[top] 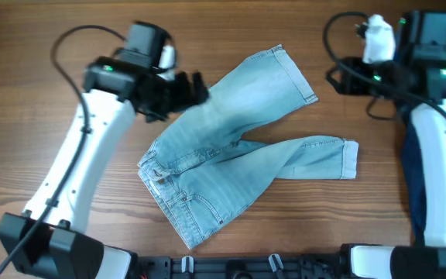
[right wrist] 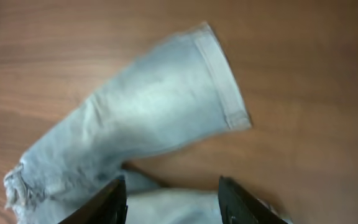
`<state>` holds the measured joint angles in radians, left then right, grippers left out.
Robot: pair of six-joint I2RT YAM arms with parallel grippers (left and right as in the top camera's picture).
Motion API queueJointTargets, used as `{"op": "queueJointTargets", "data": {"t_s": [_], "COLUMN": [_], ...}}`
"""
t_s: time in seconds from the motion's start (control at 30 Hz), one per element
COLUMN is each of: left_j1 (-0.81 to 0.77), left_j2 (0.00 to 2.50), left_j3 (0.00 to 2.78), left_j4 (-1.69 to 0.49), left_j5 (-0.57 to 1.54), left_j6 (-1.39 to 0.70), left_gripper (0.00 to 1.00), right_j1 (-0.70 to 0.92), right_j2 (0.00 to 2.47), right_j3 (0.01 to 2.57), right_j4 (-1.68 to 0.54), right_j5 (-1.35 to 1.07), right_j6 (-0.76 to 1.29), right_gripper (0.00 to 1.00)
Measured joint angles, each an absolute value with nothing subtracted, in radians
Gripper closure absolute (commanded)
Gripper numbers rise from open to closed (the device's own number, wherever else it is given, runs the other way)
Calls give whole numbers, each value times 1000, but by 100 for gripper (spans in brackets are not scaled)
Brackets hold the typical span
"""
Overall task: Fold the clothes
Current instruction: 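Release the jeans and raise both grippers away from them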
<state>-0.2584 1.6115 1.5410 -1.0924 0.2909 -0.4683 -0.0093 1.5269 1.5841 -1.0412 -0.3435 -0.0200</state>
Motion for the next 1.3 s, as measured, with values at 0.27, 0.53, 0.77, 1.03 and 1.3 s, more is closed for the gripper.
{"op": "queueJointTargets", "data": {"t_s": [0.27, 0.53, 0.77, 1.03, 1.3], "left_j1": [-5, 89, 89, 89, 89], "left_j2": [1615, 1688, 1815, 1981, 1988], "left_j3": [1541, 1541, 1541, 1541, 1541], "left_j4": [-1050, -1026, -905, -822, -776], "left_j5": [252, 246, 243, 243, 240], "left_j6": [-473, -473, -474, -474, -480], "left_gripper": [2, 0, 0, 2, 87], "right_j1": [114, 114, 114, 114, 114], "right_j2": [1783, 2020, 2094, 2094, 2094], "right_j3": [1591, 1591, 1591, 1591, 1591], "right_j4": [-698, -615, -551, -469, -403], "right_j5": [-347, -333, -270, -240, -231], "right_j6": [-25, -113, -178, -189, -166], "right_gripper": [49, 42, 40, 68, 96]}}
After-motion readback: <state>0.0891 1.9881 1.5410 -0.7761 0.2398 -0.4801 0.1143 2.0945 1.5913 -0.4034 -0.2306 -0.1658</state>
